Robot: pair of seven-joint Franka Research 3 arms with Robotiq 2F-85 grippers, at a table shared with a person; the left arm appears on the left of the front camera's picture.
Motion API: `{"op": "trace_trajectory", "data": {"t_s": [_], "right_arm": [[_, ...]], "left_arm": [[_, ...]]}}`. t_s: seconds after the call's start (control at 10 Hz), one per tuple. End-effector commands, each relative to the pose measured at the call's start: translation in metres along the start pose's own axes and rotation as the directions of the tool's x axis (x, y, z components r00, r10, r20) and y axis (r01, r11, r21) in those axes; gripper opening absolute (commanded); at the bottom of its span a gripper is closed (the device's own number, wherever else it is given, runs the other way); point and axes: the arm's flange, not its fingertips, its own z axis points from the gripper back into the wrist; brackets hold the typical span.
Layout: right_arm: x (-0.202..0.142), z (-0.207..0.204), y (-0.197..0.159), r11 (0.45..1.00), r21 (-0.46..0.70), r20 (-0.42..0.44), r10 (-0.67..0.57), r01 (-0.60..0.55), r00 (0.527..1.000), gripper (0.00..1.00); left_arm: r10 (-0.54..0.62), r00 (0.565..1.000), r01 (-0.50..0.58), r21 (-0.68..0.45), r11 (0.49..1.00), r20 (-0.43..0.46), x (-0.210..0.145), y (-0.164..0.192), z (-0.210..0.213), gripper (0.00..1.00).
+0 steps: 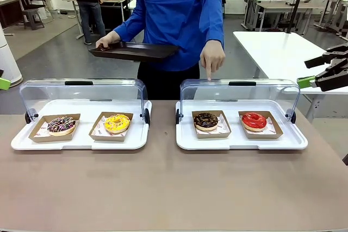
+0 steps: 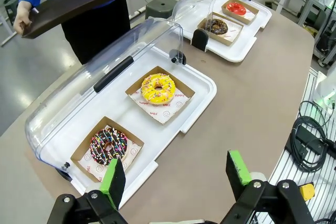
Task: Provide the desired donut to the person.
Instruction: Pick up and lift the Paper togo box containing the Donut pointed at by the person.
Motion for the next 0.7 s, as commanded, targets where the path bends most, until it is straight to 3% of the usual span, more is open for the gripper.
{"op": "trace_trajectory", "data": {"t_s": [0.0,0.6], "right_arm": [[-0.0005,0.0009,0.0008,1.0,0.01,0.003,-0.002,0.002,1.0,1.0],[-0.0005,0.0009,0.0008,1.0,0.01,0.003,-0.002,0.002,1.0,1.0]], "left_arm": [[0.005,1.0,-0.005,-0.003,1.0,0.003,0.0,0.0,0.0,1.0],[0.005,1.0,-0.005,-0.003,1.0,0.003,0.0,0.0,0.0,1.0]]}}
